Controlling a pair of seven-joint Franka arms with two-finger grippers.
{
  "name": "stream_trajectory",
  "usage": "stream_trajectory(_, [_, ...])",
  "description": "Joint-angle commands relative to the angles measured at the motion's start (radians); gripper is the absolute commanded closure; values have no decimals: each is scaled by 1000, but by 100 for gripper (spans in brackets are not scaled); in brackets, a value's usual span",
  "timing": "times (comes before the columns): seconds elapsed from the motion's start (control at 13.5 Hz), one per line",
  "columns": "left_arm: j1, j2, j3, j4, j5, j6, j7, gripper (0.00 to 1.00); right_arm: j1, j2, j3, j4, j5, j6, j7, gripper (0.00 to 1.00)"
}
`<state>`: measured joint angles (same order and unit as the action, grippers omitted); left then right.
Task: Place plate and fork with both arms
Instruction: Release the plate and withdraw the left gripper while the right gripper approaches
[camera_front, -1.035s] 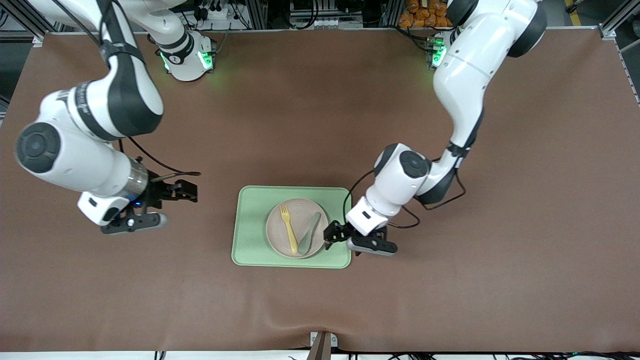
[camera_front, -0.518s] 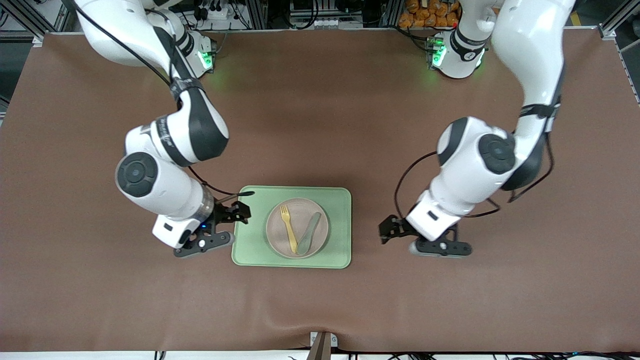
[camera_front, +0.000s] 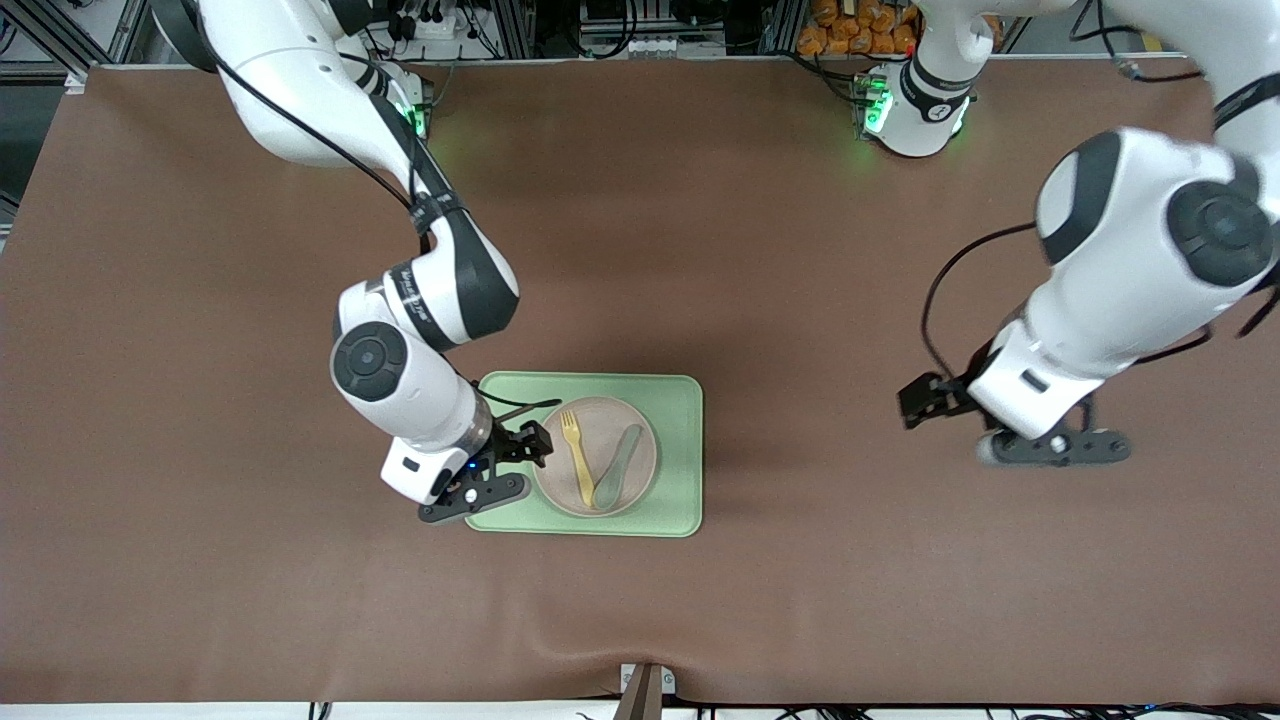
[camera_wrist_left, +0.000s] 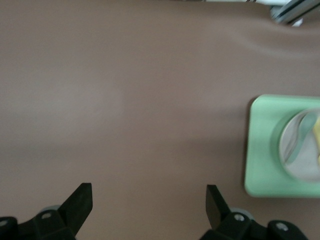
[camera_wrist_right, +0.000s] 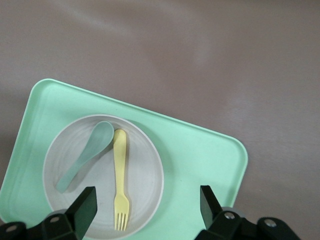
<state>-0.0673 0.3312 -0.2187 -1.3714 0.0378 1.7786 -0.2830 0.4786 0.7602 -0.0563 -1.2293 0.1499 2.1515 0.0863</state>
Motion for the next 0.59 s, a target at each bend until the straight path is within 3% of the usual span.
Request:
stream_trajectory(0.0, [53,-121,-8,-45,20,-108,59,0,20,51,-11,39,-24,14,36,9])
stream_trajectory(0.22, [66,-182,-8,-43,16,-192,85,0,26,88,-11,50,-29,18,35,9])
stream_trajectory(0.37, [75,-208,-10,-41,7,-241,93,0,43,106,-11,50,-29,37,35,22])
stream_trajectory(0.52, [104,-241,-8,-44,4,-274,163,0,52,134,-11,50,-29,60,39,26])
